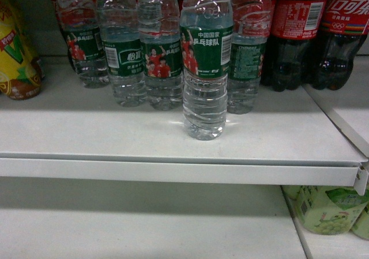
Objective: Move water from second to third shelf
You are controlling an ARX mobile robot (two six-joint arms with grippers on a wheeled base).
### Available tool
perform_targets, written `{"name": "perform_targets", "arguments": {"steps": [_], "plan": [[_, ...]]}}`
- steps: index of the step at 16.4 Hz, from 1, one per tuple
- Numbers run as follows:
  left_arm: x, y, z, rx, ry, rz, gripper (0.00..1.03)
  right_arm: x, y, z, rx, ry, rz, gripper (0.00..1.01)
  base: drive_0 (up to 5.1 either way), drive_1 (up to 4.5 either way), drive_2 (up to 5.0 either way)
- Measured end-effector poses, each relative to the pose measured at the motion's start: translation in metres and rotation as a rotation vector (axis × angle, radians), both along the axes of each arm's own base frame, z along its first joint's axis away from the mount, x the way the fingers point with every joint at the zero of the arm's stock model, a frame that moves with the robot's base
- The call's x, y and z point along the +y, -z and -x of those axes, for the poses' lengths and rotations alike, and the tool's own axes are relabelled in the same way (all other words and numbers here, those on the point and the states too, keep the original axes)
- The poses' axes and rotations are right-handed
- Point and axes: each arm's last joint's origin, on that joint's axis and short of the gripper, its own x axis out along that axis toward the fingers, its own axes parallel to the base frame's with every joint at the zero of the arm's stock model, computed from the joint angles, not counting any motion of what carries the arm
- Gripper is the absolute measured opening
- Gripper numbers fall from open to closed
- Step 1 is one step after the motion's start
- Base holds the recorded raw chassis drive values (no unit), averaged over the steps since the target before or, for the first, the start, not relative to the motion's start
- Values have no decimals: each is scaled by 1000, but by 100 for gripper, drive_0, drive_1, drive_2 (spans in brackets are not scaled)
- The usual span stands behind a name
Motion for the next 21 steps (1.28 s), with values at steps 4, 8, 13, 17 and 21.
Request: {"name": "perform_targets", "arguments": {"steps": [4,8,13,17,21], "plan": [[0,0,0,0,0,0,98,50,24,-38,61,-130,28,98,0,0,0],[0,0,0,0,0,0,98,83,31,-60,93,-223,37,98,0,0,0],[0,0,0,0,0,0,98,105,30,-79,126,-267,25,98,0,0,0],[0,0,0,0,0,0,98,119,29,-103,163,-231,-25,98,0,0,0],[0,0,0,0,0,0,98,129,33,-124,183,-148,-23,98,0,0,0]]}}
